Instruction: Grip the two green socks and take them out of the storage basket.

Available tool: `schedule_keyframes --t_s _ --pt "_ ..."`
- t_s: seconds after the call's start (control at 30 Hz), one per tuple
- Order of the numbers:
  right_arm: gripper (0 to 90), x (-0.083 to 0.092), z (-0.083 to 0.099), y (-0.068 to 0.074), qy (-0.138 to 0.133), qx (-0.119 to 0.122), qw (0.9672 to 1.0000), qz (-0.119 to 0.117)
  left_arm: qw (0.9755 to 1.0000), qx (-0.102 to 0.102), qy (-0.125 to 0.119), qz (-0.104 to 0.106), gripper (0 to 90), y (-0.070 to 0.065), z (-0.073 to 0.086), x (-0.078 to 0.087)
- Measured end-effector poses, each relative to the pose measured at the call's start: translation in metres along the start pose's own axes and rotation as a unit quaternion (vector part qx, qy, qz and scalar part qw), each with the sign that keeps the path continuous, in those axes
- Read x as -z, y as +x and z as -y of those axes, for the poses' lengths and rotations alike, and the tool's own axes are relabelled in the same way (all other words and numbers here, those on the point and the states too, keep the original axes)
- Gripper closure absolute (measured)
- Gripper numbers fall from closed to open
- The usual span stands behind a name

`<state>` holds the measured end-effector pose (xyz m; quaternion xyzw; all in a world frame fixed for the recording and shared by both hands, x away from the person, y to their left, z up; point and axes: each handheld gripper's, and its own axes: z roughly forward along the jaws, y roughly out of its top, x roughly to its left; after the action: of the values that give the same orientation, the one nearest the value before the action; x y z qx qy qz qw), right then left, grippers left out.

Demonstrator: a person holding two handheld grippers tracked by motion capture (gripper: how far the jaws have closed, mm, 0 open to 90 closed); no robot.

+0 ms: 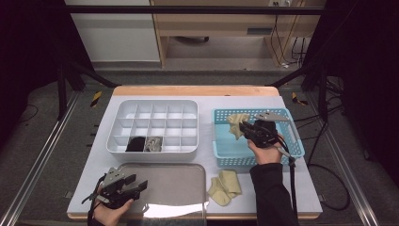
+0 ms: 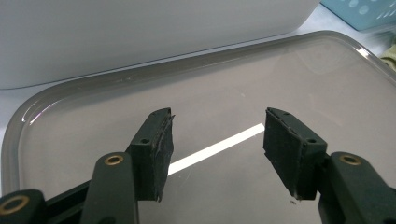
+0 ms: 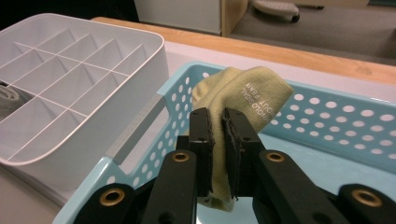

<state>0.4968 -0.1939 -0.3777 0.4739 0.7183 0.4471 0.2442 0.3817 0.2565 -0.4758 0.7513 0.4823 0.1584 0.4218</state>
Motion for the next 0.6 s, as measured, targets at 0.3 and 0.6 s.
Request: schedule_keyframes --t_s 0.3,0.6 --pt "82.2 0.038 0.018 0.002 -0.066 -0.002 0.9976 -0.021 1.0000 0.000 0.000 -0.002 41.6 0.000 0.000 0.000" --pt "82.2 0.067 0.030 0.016 -0.095 0.011 0.9947 -0.038 1.0000 0.000 0.001 -0.002 41.5 0.000 0.000 0.000"
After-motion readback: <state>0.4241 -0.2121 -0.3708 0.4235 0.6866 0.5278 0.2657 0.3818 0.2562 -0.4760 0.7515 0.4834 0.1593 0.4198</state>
